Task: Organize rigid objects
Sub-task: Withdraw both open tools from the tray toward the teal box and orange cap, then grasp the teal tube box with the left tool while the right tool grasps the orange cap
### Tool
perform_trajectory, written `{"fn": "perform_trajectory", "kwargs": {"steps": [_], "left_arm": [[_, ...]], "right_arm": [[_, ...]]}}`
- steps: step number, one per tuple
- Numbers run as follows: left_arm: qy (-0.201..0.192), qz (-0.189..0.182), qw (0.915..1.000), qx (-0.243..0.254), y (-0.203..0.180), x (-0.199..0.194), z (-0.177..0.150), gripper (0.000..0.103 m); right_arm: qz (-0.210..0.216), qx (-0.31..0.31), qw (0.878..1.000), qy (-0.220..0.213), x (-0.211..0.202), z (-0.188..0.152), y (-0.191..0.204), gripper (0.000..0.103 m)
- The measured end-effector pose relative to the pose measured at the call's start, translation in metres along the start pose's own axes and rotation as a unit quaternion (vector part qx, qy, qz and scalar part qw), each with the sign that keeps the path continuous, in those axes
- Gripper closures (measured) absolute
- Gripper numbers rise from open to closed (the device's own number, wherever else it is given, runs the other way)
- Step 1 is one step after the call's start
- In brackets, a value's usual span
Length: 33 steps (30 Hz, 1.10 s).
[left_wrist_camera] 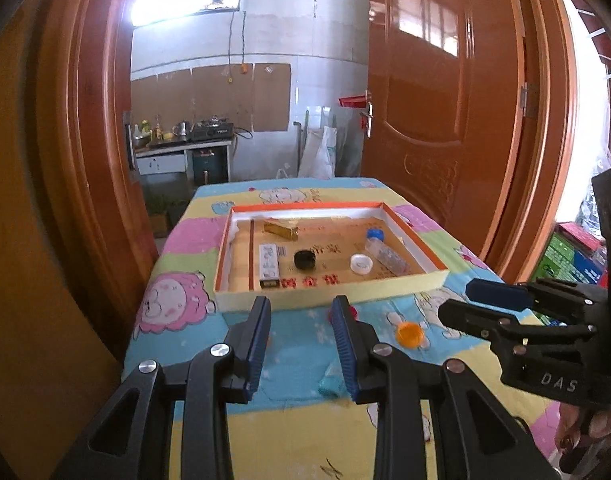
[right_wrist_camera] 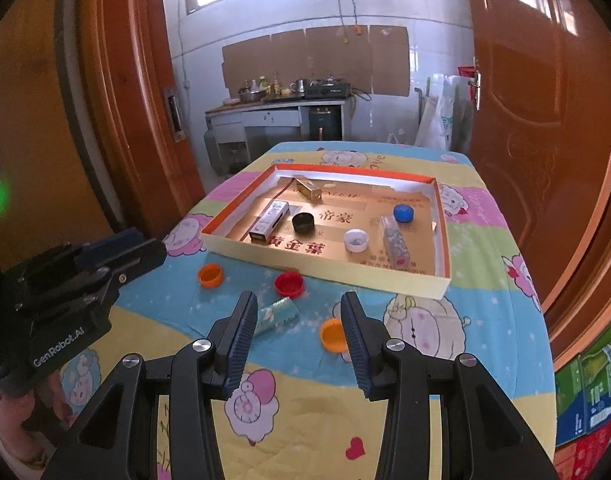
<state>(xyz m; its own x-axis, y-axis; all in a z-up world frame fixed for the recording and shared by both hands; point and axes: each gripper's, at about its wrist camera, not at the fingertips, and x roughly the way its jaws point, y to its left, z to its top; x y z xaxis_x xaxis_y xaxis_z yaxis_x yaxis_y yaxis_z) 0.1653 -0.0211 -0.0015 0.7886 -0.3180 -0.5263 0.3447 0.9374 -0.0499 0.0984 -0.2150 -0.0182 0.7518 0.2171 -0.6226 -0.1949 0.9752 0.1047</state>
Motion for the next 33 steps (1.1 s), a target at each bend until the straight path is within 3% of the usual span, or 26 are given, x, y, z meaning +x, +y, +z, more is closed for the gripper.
{"fn": "perform_trajectory", "kwargs": {"steps": [4, 12, 14, 22, 33], "left_arm": [[0.015, -0.010, 0.9998, 0.013, -0.004, 0.001, -0.010, 0.071], [0.083, -0.090, 0.9917, 0.041, -0.015, 0.032, -0.024, 0.071], [0.100, -0.092, 0.9892, 0.056, -0.019, 0.042, -0.029, 0.071], [0.147, -0.096, 0.9791, 0.103, -0.031, 0.075, -0.037, 0.071], [0.174, -0.077, 0.9674, 0.167, -0.040, 0.111, -0.029, 0.071]], "right_arm": [[-0.002, 0.003, 1.000, 0.006, 0.001, -0.010, -0.002, 0.058], [-0.007, 0.005, 1.000, 0.030, 0.015, -0.021, -0.008, 0.055], [-0.011, 0.004, 0.999, 0.038, 0.021, -0.023, -0.010, 0.049], [-0.020, 0.017, 0.997, 0.068, 0.049, -0.031, -0.028, 0.048], [-0.018, 0.020, 0.996, 0.082, 0.069, -0.029, -0.038, 0.048]]}}
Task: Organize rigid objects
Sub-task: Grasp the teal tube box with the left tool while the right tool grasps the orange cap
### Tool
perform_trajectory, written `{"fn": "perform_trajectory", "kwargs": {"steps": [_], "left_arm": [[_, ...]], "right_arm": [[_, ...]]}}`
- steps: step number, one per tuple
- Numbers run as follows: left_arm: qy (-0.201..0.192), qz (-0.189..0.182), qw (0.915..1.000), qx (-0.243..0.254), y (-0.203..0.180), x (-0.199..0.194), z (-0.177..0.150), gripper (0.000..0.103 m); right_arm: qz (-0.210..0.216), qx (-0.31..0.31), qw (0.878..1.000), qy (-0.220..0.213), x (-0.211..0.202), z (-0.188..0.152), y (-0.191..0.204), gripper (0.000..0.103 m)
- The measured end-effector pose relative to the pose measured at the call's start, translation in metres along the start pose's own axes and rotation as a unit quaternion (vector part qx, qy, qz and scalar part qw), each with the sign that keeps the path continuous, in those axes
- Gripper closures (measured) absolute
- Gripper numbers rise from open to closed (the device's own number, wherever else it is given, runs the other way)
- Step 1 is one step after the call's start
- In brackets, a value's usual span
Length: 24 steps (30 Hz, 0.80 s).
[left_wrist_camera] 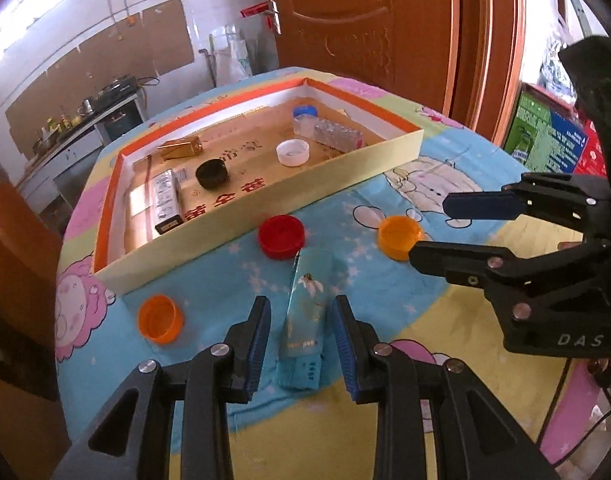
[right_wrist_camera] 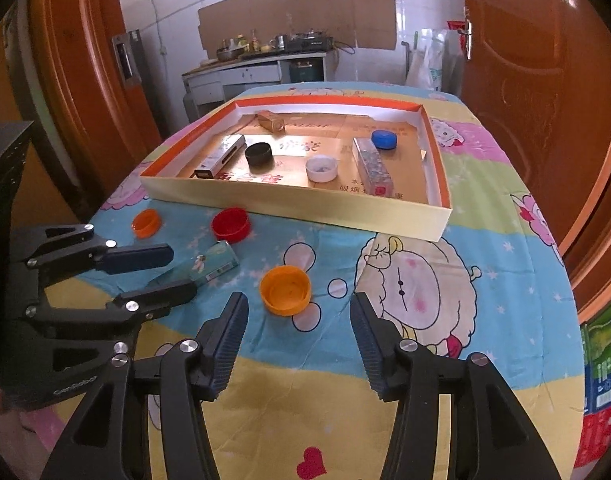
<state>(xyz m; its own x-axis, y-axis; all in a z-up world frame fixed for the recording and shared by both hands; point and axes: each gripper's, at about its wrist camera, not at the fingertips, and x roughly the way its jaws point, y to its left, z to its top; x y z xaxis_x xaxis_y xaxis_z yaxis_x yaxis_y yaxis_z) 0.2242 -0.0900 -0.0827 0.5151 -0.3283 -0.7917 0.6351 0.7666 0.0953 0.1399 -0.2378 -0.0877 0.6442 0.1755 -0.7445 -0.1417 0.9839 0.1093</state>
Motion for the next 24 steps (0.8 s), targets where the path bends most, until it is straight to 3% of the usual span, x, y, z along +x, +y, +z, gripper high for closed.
{"fn": "perform_trajectory", "kwargs": {"steps": [12, 18, 19, 22, 24], "left_arm": [[-0.011, -0.029, 0.9992, -0.024, 0.010, 0.010, -0.001, 0.072], [-0.013, -0.029, 0.9989, -0.034, 0.011, 0.009, -0.003, 0.077], [-0.013, -0.029, 0.9989, -0.034, 0.011, 0.009, -0.003, 0.077], [-0.014, -0.029, 0.9989, -0.034, 0.010, 0.009, -0.003, 0.078], [-0.013, -0.027, 0.9989, -0.037, 0.010, 0.009, -0.003, 0.078]], "right_arm": [[-0.008, -0.023, 1.000, 0.018, 0.020, 0.006, 0.010, 0.048], [-0.023, -0.031, 0.999, 0.029, 0.030, 0.008, 0.015, 0.049], [-0.025, -0.032, 0.999, 0.030, 0.030, 0.008, 0.015, 0.050], [-0.027, -0.036, 0.999, 0.028, 0.030, 0.008, 0.016, 0.070], [-0.027, -0.039, 0.999, 0.027, 0.030, 0.007, 0.017, 0.073]]}}
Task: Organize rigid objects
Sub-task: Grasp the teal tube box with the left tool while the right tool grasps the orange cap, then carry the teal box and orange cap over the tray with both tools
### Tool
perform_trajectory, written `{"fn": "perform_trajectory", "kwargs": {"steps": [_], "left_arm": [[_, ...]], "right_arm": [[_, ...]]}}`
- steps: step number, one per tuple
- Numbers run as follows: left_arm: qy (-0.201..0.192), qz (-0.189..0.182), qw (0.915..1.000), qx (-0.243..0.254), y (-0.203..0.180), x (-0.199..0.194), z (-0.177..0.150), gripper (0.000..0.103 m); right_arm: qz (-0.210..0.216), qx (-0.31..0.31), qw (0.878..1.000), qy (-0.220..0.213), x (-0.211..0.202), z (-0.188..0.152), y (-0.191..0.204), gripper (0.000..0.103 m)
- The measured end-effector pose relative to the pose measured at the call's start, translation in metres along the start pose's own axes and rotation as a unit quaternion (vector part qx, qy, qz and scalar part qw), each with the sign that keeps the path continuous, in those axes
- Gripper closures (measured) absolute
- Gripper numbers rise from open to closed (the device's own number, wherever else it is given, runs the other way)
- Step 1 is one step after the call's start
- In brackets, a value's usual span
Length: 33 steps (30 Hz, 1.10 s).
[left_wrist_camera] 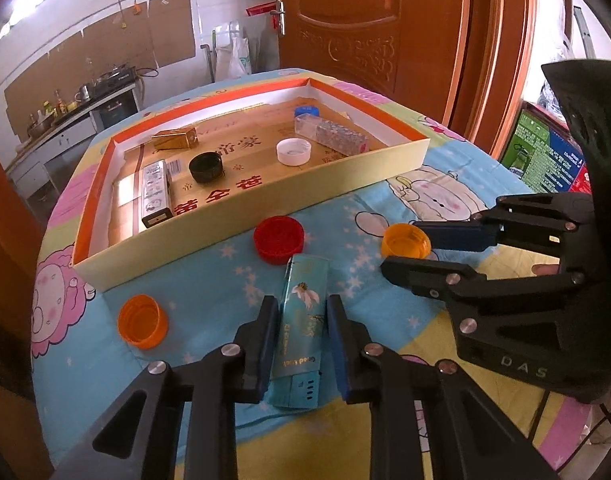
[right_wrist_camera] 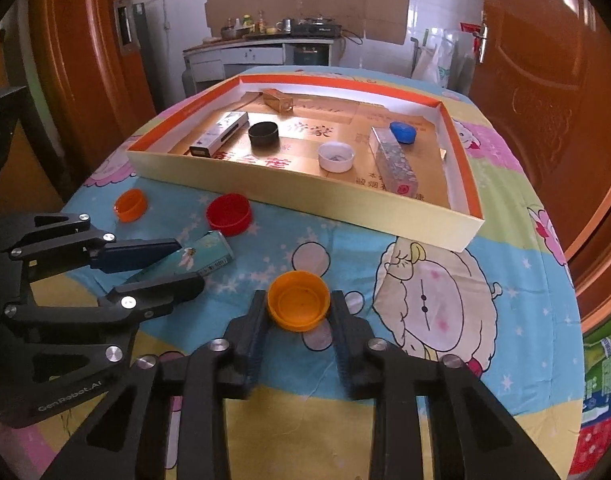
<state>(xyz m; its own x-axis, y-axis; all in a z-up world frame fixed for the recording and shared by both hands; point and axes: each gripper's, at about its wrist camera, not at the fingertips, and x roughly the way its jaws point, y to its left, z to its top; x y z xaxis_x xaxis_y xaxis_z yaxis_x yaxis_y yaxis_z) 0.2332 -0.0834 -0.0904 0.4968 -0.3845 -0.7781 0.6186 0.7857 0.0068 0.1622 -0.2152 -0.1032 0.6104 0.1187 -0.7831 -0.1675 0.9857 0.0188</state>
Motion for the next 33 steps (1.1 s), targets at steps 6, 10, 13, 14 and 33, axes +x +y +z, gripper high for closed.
{"fn": "perform_trajectory", "kwargs": {"steps": [6, 10, 13, 14, 33], "left_arm": [[-0.007, -0.021, 0.9988, -0.044, 0.008, -0.005, -0.002, 0.079], [-0.029, -0.020, 0.9976, -0.059, 0.011, -0.014, -0.004, 0.080], [-0.035, -0.022, 0.9967, -0.069, 0.013, -0.017, -0.006, 0.080], [-0.035, -0.024, 0.9965, -0.073, 0.014, -0.017, -0.007, 0.080], [-0.081, 0.017, 0.9917, -0.099, 0.007, -0.048, -0.004, 0.080]], "right_arm": [[-0.001, 0.002, 1.000, -0.003, -0.001, 0.000, -0.001, 0.073], [0.000, 0.009, 1.000, -0.006, -0.004, -0.002, -0.004, 0.073], [0.000, 0.008, 1.000, -0.009, -0.008, -0.003, -0.003, 0.073], [0.000, 0.008, 1.000, -0.010, -0.009, -0.003, -0.003, 0.073], [-0.002, 0.002, 0.999, -0.042, -0.040, 0.001, 0.000, 0.073]]}}
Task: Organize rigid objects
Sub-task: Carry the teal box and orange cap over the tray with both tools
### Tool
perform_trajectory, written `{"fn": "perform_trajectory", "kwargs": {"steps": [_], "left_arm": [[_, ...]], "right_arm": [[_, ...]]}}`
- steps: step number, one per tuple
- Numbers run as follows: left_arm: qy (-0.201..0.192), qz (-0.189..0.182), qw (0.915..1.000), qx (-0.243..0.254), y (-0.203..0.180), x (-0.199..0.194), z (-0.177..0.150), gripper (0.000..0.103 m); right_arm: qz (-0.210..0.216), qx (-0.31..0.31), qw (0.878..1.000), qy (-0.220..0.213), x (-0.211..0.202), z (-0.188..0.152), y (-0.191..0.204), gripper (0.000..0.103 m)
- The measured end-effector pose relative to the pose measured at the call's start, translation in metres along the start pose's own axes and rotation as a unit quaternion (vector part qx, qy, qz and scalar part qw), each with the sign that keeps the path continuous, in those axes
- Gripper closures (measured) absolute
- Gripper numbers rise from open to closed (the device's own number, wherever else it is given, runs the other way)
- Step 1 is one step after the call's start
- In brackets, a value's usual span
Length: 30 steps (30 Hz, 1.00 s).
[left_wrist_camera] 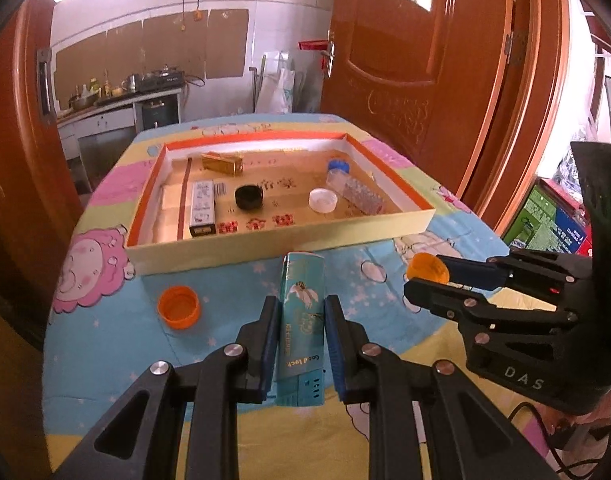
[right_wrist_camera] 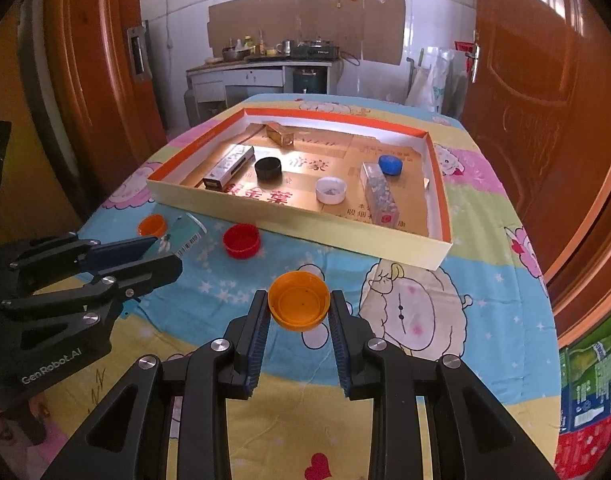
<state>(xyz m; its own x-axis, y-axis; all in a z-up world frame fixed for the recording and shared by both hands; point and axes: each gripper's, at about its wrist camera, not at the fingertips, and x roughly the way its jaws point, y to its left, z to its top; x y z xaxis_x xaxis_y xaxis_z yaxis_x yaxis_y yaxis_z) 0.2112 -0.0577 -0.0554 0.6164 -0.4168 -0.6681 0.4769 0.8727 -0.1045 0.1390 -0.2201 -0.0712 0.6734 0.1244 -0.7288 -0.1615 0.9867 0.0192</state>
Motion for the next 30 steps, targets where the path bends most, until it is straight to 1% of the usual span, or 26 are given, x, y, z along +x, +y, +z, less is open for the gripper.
{"fn": "perform_trajectory", "kwargs": {"steps": [3, 7, 15, 24, 30], "left_arm": [[-0.014, 0.009, 0.9999, 0.003, -0.002, -0.008, 0.005, 0.080], [-0.033, 0.015, 0.9993, -0.005, 0.001, -0.018, 0.014, 0.080], [-0.065, 0.030, 0.9969, -0.033, 0.021, -0.033, 0.035, 0.080], [-0.078, 0.056, 0.9948, -0.035, 0.039, -0.037, 0.062, 0.080], [-0.082, 0.068, 0.9937, -0.034, 0.045, -0.033, 0.078, 0.080]], "right_arm": [[-0.003, -0.004, 1.000, -0.007, -0.006, 0.004, 0.000, 0.073], [-0.007, -0.007, 1.000, -0.022, -0.016, 0.012, -0.001, 0.073], [-0.013, -0.007, 0.999, -0.043, -0.030, 0.028, -0.006, 0.073], [-0.002, -0.004, 0.998, -0.061, -0.036, 0.047, -0.015, 0.073], [-0.002, -0.010, 0.997, -0.072, -0.035, 0.062, -0.016, 0.073]]}}
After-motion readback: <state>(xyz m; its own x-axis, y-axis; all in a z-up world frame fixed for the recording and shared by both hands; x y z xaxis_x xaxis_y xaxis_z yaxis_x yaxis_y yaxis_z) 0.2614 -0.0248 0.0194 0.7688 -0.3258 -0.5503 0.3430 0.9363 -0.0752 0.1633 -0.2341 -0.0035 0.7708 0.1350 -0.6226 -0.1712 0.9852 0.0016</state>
